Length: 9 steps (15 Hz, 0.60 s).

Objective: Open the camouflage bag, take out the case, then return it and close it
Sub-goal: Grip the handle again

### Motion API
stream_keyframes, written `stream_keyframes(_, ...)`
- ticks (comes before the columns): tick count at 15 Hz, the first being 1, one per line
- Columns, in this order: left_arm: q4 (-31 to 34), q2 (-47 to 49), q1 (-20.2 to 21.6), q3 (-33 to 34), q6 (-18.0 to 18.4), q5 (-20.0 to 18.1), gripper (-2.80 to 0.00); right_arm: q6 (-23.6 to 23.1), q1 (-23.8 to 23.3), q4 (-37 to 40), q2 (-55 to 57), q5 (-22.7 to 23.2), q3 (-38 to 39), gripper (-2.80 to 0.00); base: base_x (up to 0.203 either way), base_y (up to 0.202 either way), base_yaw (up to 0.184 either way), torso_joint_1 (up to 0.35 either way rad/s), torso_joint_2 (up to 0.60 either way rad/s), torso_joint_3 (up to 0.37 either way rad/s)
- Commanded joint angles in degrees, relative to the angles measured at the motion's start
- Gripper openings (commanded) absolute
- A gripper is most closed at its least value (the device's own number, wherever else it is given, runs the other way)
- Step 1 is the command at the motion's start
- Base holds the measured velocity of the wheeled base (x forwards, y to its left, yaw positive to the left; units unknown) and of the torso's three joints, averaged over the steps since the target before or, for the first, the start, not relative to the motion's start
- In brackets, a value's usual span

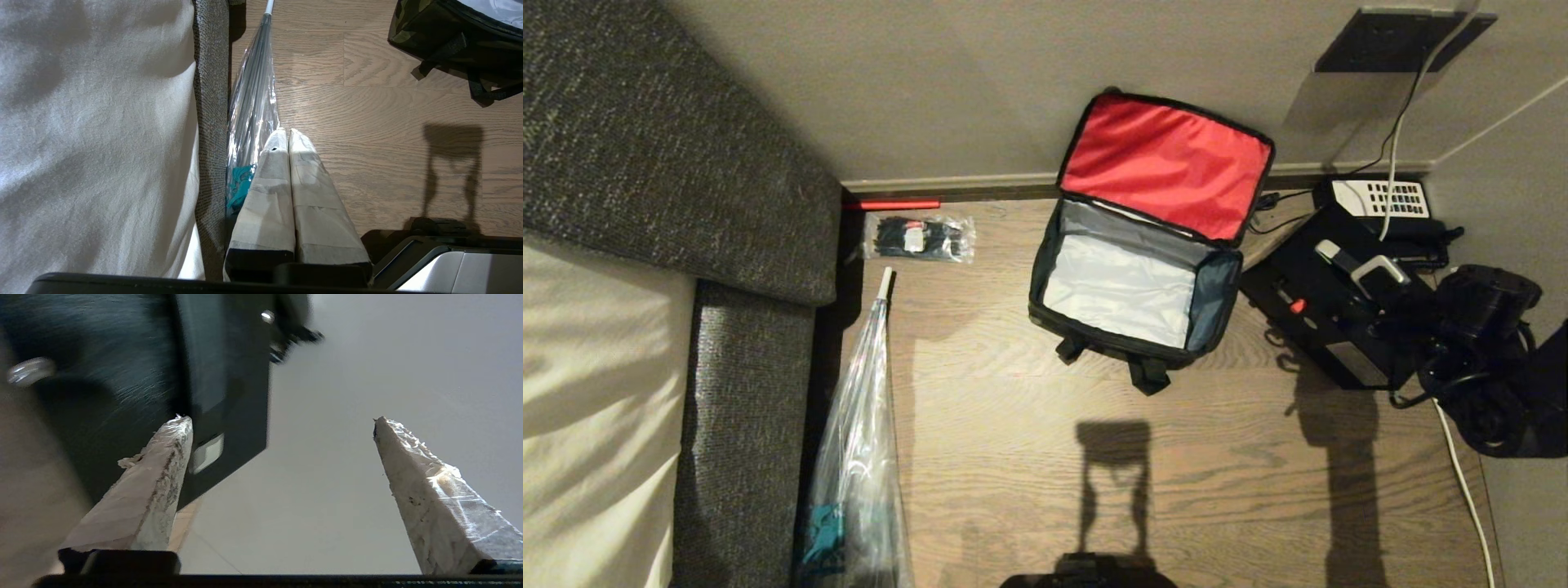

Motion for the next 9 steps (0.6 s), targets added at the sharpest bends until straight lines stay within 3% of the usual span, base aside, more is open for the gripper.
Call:
stream_keyframes(1, -0.01, -0.09, 0.01, 0.01, -0.01, 0.02, -2.80, -0.64, 1.26, -1.46, 6.64, -6.44, -6.79, 0.00, 0.000, 0.000, 0.000, 0.000, 0.00, 0.000)
stream_keyframes(3, -0.01, -0.09, 0.01, 0.01, -0.01, 0.02, -2.80, -0.89, 1.94, -1.67, 8.51, -8.43, -11.27, 0.00, 0.000, 0.000, 0.000, 0.000, 0.00, 0.000)
stream_keyframes(9, -0.01, -0.09, 0.01, 0.01, -0.01, 0.02, -2.80, -0.62, 5.21, -1.13, 7.97, -10.99, -14.56, 0.00, 0.000, 0.000, 0.000, 0.000, 0.00, 0.000)
